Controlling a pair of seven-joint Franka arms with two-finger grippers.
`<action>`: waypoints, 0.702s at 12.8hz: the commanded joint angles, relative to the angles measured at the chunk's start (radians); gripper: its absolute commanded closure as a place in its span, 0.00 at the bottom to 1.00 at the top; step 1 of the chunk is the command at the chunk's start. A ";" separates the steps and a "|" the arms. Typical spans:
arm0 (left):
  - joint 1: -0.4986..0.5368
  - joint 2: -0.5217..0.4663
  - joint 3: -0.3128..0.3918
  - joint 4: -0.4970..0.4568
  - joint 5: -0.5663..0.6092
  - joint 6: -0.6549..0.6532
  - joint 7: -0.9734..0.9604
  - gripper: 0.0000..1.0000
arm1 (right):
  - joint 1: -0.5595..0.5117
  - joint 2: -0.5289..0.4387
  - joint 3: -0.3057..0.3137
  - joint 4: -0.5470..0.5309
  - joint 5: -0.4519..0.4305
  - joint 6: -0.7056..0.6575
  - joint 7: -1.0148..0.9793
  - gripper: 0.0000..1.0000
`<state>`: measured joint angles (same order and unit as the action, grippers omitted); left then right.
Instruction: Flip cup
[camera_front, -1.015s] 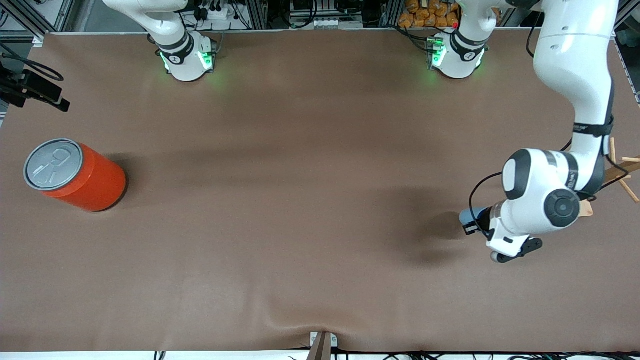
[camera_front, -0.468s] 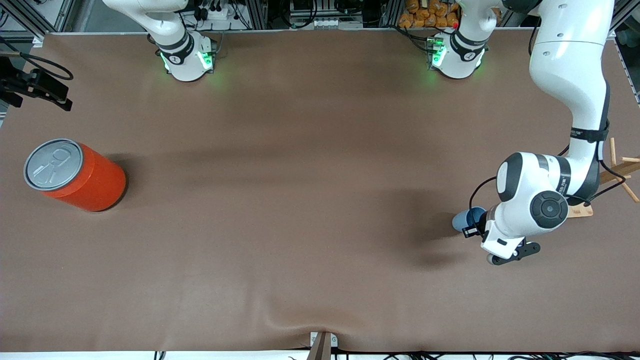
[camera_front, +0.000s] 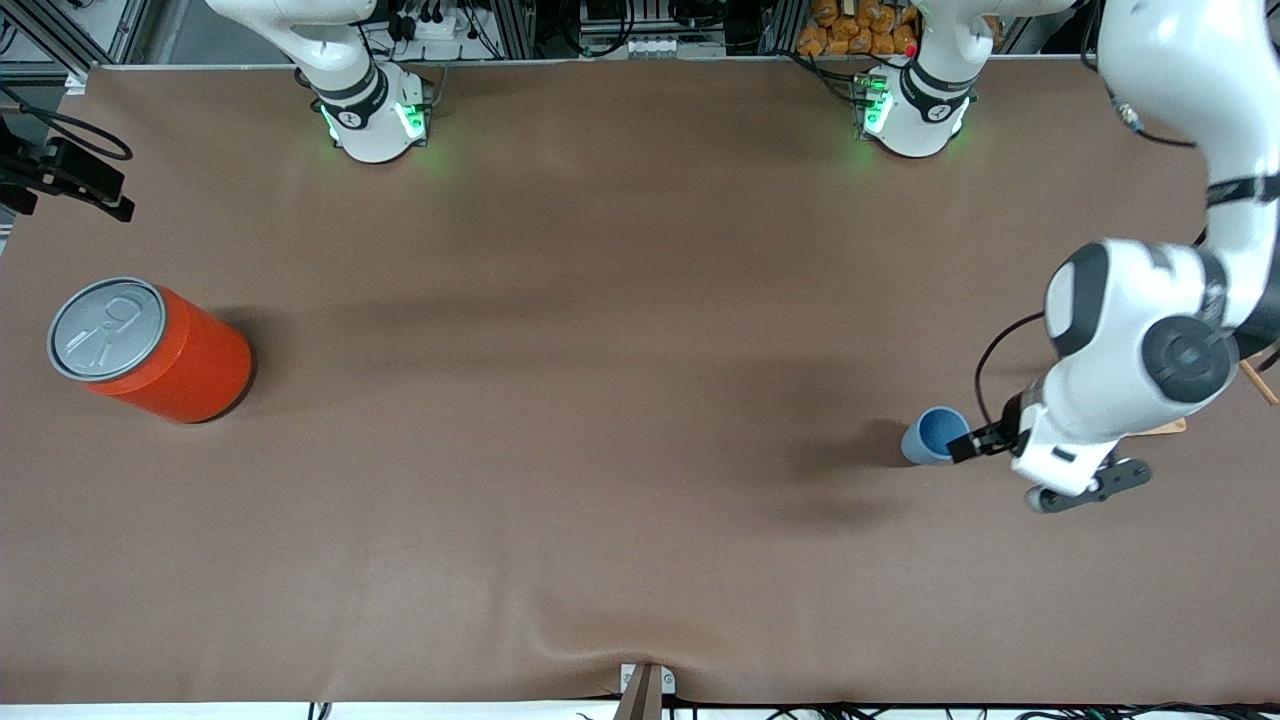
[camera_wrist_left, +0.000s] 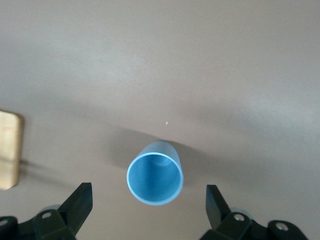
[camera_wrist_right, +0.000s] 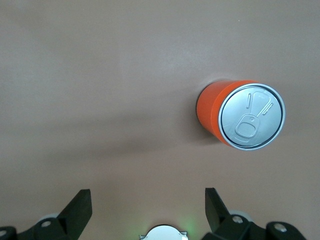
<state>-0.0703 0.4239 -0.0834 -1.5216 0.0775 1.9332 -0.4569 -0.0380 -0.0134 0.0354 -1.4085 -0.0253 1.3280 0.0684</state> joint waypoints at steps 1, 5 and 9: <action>0.036 -0.117 -0.009 -0.028 -0.054 -0.097 0.098 0.00 | -0.013 -0.023 0.006 -0.020 0.015 0.002 -0.012 0.00; 0.067 -0.269 -0.007 -0.022 -0.079 -0.258 0.279 0.00 | -0.013 -0.023 0.006 -0.020 0.015 -0.001 -0.012 0.00; 0.090 -0.384 0.001 -0.019 -0.081 -0.402 0.444 0.00 | -0.014 -0.023 0.006 -0.020 0.015 -0.001 -0.012 0.00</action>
<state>0.0018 0.0935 -0.0813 -1.5199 0.0116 1.5632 -0.0819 -0.0381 -0.0145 0.0352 -1.4095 -0.0229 1.3259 0.0682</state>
